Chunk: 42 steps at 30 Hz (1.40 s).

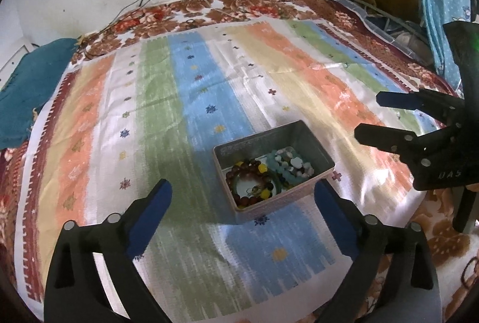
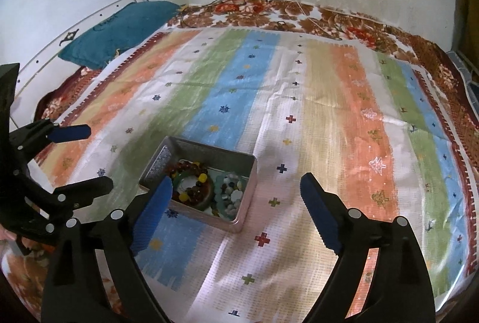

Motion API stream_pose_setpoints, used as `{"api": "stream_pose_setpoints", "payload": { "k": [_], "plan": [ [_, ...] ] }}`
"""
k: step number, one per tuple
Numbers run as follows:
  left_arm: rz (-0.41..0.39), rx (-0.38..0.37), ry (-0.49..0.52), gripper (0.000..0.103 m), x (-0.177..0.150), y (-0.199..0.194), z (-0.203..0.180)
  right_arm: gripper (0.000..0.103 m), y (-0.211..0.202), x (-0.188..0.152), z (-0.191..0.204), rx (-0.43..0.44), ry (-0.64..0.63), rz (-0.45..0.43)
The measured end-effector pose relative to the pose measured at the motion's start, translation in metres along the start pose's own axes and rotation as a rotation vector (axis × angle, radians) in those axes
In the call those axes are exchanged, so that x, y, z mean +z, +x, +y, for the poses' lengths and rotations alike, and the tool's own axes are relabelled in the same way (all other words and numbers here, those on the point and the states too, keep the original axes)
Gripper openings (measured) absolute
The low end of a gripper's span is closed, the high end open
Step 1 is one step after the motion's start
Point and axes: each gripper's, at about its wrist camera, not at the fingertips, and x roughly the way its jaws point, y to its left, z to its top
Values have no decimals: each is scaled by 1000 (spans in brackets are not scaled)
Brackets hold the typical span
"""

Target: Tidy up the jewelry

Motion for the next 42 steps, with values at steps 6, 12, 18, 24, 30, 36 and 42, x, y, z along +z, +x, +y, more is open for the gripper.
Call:
{"api": "stream_pose_setpoints", "payload": {
  "k": [6,12,18,24,30,36,42],
  "plan": [
    [14,2,-31,98,-10,-3,4,92,-2,-5,-2,0,4,-4],
    [25,-15,-77,98,-17,-4,15,94,-12,-6,-3,14,5,-45],
    [-5,15,-83,98,-17,-11,15,94,-11,-9,-2,42,-7,-27],
    [-20,51,-40,98,-17,-14,9,94,-15,-12,-10,53,20,-20],
    [-24,39,-55,98,-17,-15,14,94,-20,-14,-16,52,47,-30],
    [-51,15,-48,98,-17,-19,12,94,-21,-14,-9,39,-7,-30],
    [-76,19,-41,98,-17,-25,8,94,-22,-14,-3,30,-32,-33]
  ]
}}
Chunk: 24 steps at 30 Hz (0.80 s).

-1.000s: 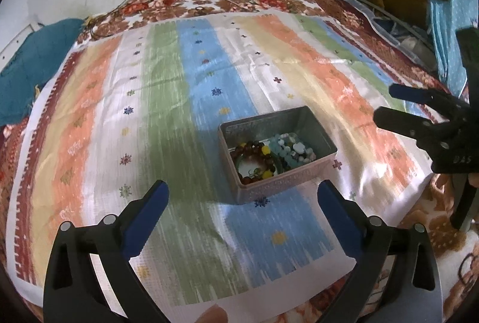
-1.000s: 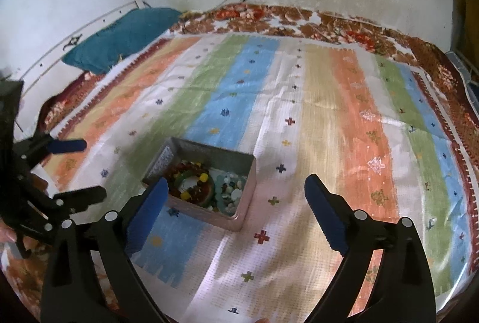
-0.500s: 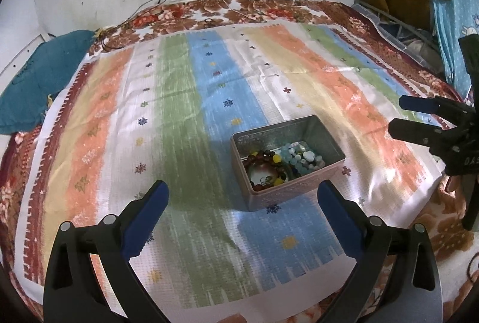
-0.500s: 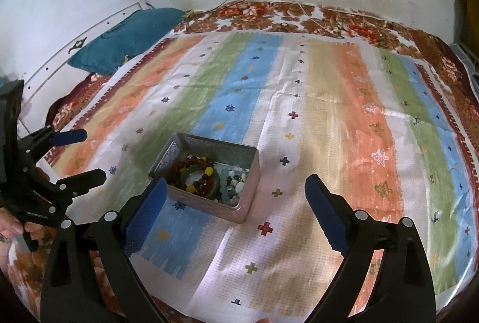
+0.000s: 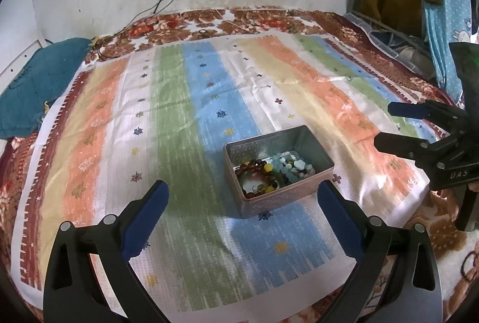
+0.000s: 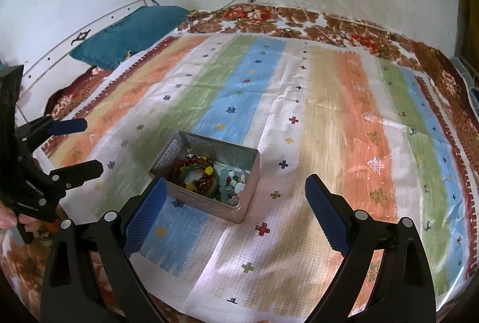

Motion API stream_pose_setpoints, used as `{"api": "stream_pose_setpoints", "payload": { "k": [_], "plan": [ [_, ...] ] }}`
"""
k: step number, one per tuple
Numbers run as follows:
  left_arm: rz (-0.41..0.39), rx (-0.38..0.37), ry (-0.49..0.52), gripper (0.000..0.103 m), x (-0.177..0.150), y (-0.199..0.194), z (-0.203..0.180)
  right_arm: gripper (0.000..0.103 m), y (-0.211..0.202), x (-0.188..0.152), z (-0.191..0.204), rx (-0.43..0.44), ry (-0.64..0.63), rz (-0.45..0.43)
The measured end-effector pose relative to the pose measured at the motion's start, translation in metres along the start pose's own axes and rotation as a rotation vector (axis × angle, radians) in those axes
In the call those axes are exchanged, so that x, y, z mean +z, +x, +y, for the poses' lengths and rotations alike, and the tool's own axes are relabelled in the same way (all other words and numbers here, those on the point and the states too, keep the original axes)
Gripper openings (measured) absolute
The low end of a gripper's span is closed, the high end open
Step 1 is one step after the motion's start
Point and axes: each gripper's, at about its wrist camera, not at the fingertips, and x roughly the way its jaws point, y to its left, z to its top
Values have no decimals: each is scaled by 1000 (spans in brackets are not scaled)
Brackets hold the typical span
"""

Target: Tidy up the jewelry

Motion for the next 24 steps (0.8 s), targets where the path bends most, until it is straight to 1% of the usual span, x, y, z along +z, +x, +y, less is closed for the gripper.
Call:
{"api": "stream_pose_setpoints", "payload": {
  "k": [5,8,10,15,17,20,24],
  "plan": [
    [-15,4,5,98,1,-2,-1,94,-1,0,-2,1,23,-12],
    [-25,19,6,98,1,-2,-2,94,0,0,-4,19,39,-10],
    [-18,0,-3,98,1,-1,-1,94,2,-1,-5,19,43,-1],
    [-9,-17,-16,98,1,1,1,94,3,0,-2,49,37,9],
    [-9,-17,-13,98,1,0,1,97,2,0,2,47,20,3],
    [-9,-18,-8,98,1,1,0,97,0,0,6,34,0,-1],
    [-5,-20,-1,98,0,2,-1,98,2,0,3,31,13,6]
  ]
}}
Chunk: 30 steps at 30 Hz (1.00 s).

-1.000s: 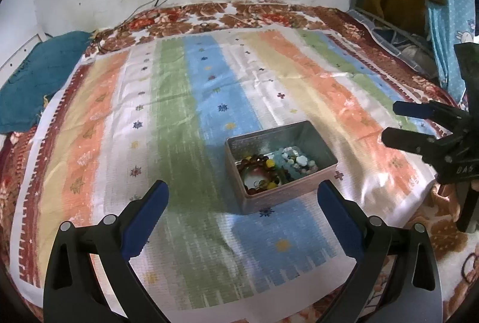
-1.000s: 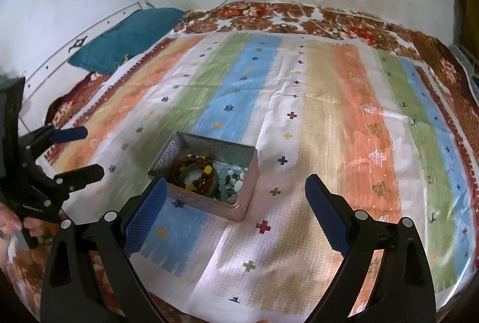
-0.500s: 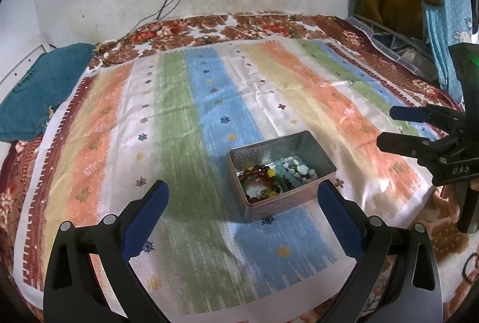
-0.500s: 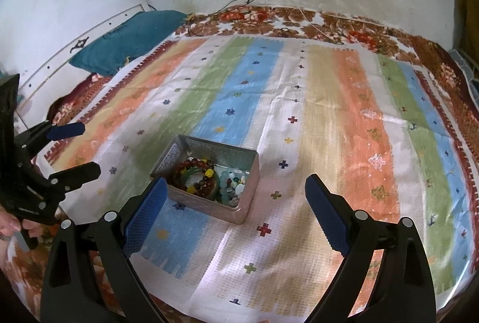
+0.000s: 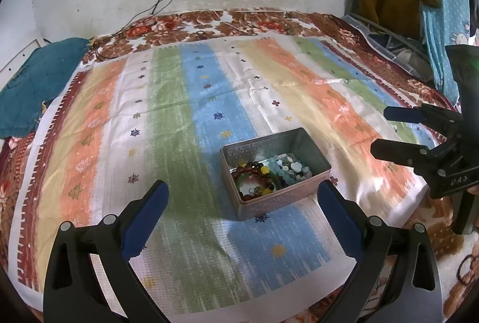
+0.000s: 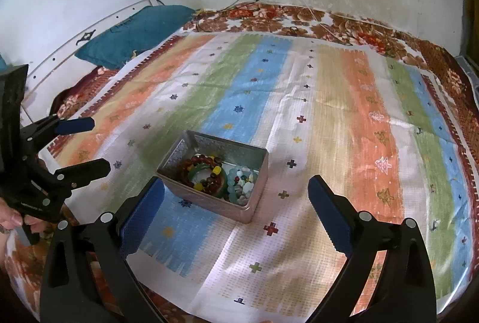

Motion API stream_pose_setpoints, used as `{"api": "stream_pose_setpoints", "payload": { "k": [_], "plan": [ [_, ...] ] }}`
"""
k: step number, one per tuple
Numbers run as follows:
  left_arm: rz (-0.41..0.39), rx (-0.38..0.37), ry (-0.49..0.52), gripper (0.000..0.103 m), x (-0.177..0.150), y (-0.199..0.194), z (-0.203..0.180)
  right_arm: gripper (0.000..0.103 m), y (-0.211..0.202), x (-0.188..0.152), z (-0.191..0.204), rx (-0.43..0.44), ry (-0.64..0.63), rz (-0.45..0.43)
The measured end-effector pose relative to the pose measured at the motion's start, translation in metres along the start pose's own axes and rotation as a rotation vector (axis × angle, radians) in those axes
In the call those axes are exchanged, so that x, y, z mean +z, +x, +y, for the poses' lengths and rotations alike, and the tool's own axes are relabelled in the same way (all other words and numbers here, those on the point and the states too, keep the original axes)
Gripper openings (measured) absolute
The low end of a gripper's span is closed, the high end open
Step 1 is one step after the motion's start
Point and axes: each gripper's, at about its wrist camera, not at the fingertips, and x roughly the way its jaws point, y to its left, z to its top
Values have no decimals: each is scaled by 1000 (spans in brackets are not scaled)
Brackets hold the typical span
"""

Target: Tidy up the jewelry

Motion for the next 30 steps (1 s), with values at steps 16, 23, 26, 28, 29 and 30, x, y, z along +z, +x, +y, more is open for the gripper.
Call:
{"api": "stream_pose_setpoints", "payload": {
  "k": [16,23,26,28,29,30],
  "plan": [
    [5,-4,20,98,-1,0,-2,99,1,0,-5,-7,23,4],
    [5,-25,28,98,-2,1,-4,99,4,-2,-5,-4,26,11],
    [5,-15,43,98,-2,1,-7,99,7,-3,-6,1,24,25],
    [9,-13,54,98,-2,1,-9,99,9,-3,-6,2,26,33],
    [11,-13,56,98,-2,2,-10,99,9,-3,-6,3,28,35],
    [13,-13,56,98,-2,2,-10,99,8,-4,-6,3,30,34]
  ]
}}
